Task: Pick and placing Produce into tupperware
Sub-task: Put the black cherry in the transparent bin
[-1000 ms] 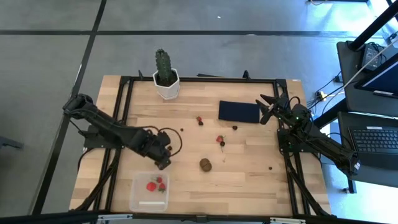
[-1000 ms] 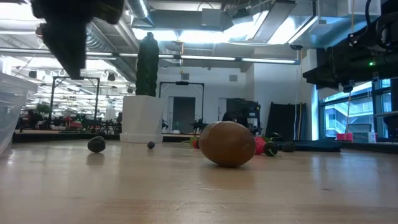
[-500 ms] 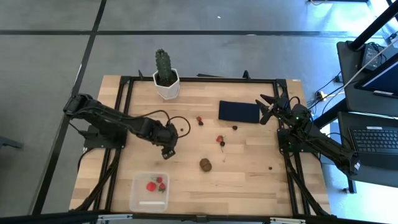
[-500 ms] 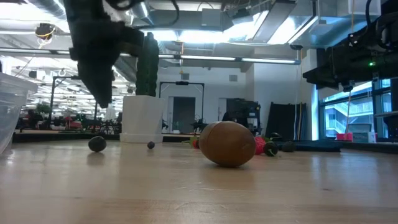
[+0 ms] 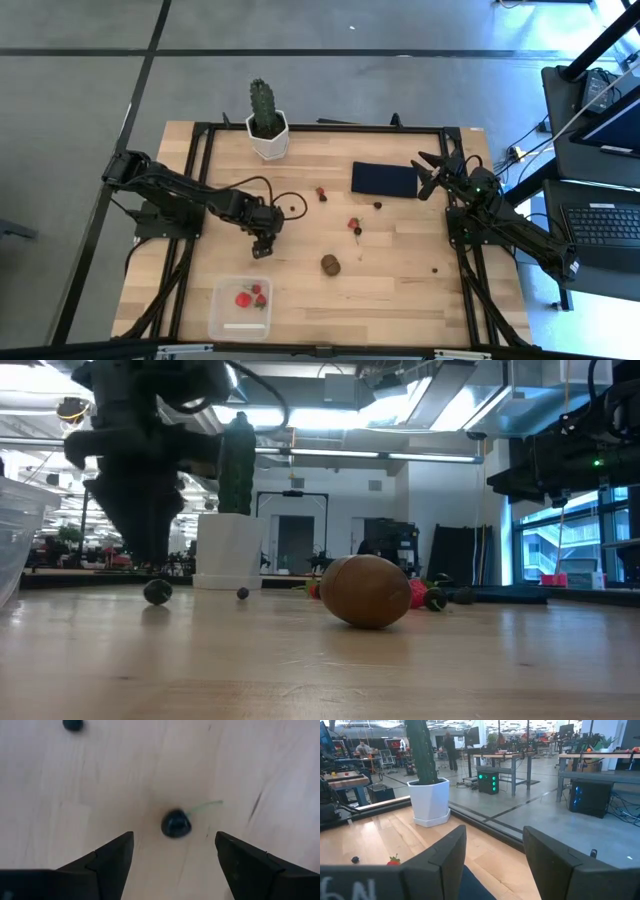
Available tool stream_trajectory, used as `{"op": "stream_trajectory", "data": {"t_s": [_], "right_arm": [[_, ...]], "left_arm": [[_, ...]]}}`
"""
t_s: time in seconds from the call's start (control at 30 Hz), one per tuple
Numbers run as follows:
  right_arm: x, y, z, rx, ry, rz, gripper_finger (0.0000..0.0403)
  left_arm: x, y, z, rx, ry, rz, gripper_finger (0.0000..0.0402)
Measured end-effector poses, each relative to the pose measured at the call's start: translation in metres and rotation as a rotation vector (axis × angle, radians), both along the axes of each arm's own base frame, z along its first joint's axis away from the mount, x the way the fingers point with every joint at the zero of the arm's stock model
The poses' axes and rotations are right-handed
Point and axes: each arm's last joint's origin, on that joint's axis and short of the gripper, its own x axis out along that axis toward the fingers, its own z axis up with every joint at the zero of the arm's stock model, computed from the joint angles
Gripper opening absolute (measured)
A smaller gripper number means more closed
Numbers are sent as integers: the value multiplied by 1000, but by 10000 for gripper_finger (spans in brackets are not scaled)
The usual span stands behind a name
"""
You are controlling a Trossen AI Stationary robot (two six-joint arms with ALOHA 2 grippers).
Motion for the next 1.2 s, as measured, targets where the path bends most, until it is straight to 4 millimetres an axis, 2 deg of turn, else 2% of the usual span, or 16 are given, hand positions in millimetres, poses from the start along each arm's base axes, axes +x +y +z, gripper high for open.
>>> {"op": "stream_trajectory", "data": {"t_s": [0.17,0.37,1.2], "right_arm": [[0,0,0,0,0,0,198],[0,0,0,0,0,0,198],[0,0,0,-2,2,0,198]], "left_arm": [[-6,1,-10,6,25,-4,273],[-9,0,-17,73,-1,-112,273],[-6,-2,-16,73,-39,-88,273]]}}
